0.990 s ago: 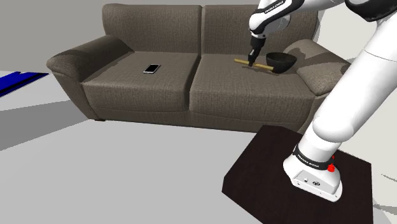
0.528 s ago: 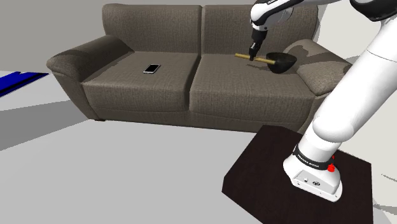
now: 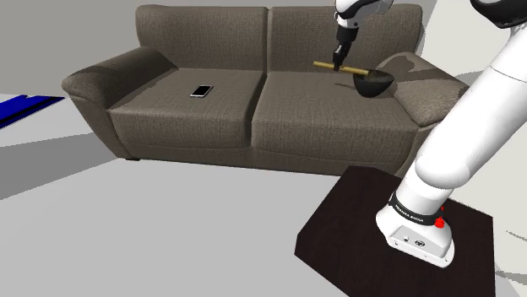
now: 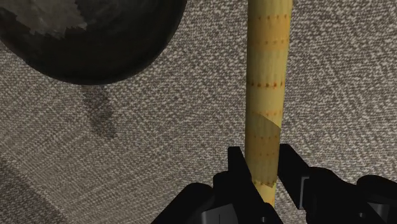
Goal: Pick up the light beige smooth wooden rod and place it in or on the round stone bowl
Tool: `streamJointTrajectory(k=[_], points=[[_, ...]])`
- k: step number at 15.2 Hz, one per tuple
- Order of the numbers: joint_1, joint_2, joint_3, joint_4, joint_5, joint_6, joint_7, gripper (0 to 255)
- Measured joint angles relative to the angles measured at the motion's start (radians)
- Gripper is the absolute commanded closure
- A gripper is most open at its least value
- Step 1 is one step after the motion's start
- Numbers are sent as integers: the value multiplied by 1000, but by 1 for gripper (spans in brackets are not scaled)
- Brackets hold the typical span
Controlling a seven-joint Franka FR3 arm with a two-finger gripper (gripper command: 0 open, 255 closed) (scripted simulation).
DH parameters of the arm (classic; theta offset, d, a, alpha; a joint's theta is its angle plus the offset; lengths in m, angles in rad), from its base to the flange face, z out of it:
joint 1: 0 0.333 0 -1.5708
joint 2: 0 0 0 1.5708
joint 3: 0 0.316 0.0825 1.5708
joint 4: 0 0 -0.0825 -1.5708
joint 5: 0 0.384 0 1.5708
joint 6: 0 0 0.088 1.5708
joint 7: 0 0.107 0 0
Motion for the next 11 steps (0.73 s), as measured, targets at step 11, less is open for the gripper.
streamJointTrajectory(k=[11], points=[[-25, -1, -38, 106, 10, -103, -75, 255]])
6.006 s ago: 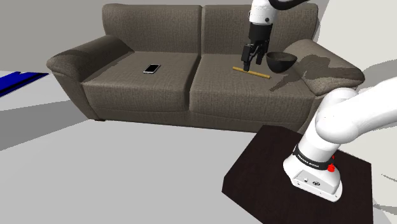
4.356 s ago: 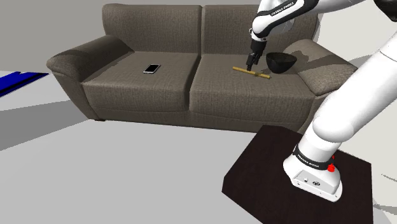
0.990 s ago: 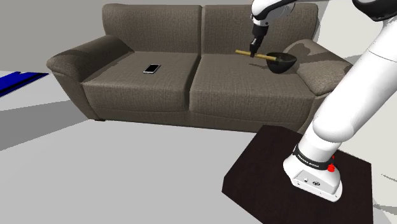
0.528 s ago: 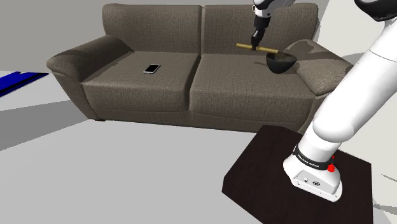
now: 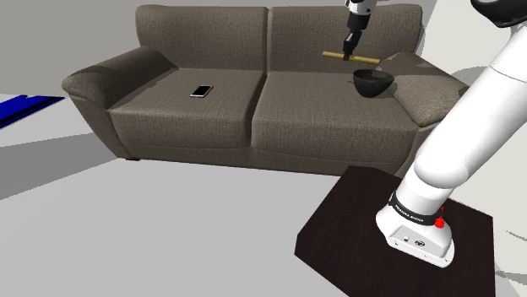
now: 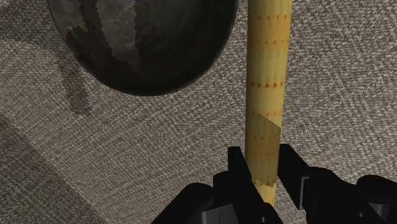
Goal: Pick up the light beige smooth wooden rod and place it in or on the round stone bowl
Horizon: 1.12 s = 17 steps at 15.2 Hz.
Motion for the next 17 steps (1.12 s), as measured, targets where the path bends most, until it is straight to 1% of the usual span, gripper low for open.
streamJointTrajectory(k=[2, 4, 10, 17], points=[[-18, -27, -20, -19, -11, -2, -35, 255], [-36, -12, -55, 3, 1, -8, -91, 255], [-89, 3, -149, 22, 24, -8, -245, 255], [-98, 19, -169, -50, 35, 77, -274, 255]])
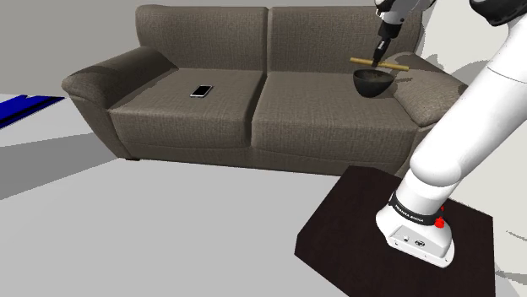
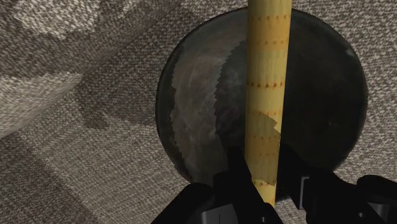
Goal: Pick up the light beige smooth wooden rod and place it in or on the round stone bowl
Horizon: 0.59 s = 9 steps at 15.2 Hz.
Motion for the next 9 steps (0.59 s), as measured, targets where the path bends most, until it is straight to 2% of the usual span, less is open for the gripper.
streamJointTrajectory(k=[9], points=[[-2, 14, -9, -84, 9, 96, -10, 255]])
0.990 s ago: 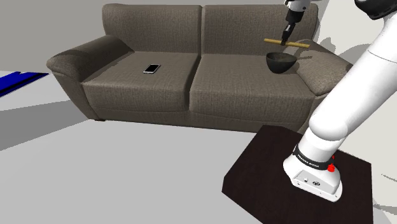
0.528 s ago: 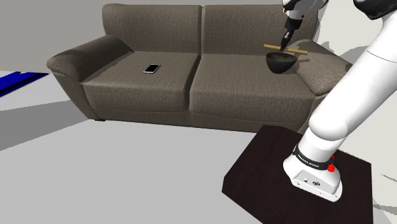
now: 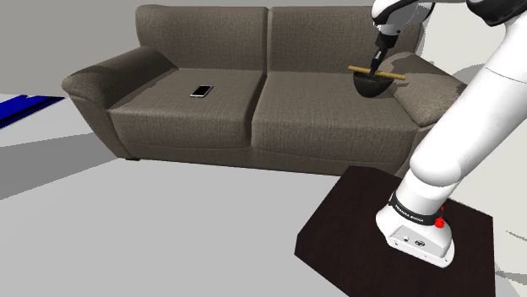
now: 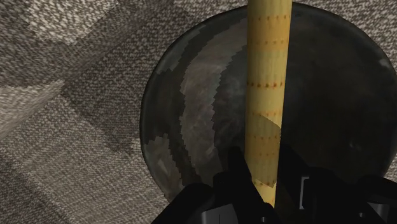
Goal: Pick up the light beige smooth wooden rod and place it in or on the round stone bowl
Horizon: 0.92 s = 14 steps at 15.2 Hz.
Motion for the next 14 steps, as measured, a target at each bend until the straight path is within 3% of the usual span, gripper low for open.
streamJointTrajectory(k=[4, 5, 11, 14], points=[[0, -1, 0, -2, 0, 4, 0, 255], [0, -1, 0, -2, 0, 4, 0, 0], [0, 0, 0, -4, 0, 4, 0, 0], [-1, -17, 4, 55, -10, -67, 3, 0]])
